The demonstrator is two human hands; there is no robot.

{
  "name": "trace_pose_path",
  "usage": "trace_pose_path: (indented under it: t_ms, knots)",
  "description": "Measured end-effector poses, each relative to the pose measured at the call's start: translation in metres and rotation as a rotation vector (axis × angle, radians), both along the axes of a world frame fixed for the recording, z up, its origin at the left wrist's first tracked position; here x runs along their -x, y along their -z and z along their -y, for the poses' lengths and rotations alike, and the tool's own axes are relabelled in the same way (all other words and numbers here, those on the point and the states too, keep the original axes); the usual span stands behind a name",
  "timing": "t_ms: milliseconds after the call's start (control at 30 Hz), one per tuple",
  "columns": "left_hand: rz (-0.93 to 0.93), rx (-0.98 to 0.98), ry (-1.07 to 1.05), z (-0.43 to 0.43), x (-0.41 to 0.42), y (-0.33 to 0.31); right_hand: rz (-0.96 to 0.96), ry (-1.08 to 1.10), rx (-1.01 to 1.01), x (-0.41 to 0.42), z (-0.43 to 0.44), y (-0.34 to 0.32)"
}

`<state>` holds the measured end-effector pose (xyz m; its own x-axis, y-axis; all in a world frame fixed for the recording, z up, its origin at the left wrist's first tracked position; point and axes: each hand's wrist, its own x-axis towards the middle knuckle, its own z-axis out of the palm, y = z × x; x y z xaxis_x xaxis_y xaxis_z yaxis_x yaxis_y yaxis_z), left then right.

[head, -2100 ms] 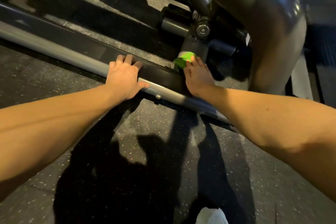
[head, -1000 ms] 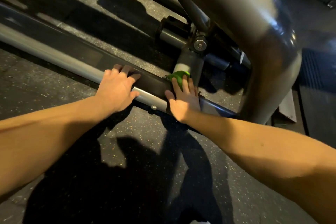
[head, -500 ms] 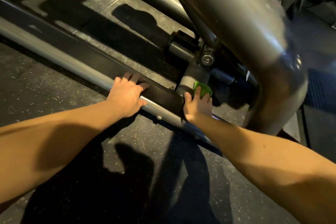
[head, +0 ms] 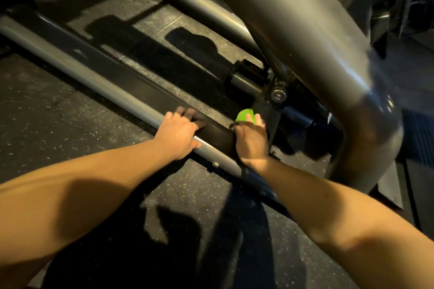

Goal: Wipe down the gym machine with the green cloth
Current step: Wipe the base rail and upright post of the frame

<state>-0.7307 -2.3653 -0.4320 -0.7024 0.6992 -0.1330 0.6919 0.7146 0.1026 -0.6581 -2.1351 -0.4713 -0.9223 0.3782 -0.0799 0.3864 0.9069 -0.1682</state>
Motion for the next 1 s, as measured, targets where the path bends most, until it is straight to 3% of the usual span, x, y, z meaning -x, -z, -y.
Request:
trace_pose_path:
  t_ms: [133,200,300,433,700,867,1000]
  knots:
    - [-0.045,0.008,0.028,0.0,-0.004,-0.003,-0.163,0.093,0.232,-0.034,0.041,-0.005]
    - [-0.065,-0.002,0.04,0.002,-0.006,-0.001,-0.131,0.093,0.264,-0.046,0.059,-0.016]
    - [-0.099,-0.056,0.034,0.011,-0.007,0.003,0.061,-0.134,0.13,-0.063,0.08,-0.031]
    - [-0.155,-0.064,0.003,0.03,0.003,0.004,0.116,-0.273,-0.187,-0.071,0.059,-0.03]
    - [-0.132,-0.147,-0.339,0.076,0.033,0.012,0.153,-0.422,-0.226,-0.034,0.058,-0.012]
    - [-0.089,-0.224,-0.498,0.093,0.056,0.015,0.179,-0.259,-0.084,0.03,0.105,-0.015]
    - [-0.019,-0.24,-0.508,0.103,0.071,0.022,0.166,-0.128,-0.036,0.087,0.141,-0.009]
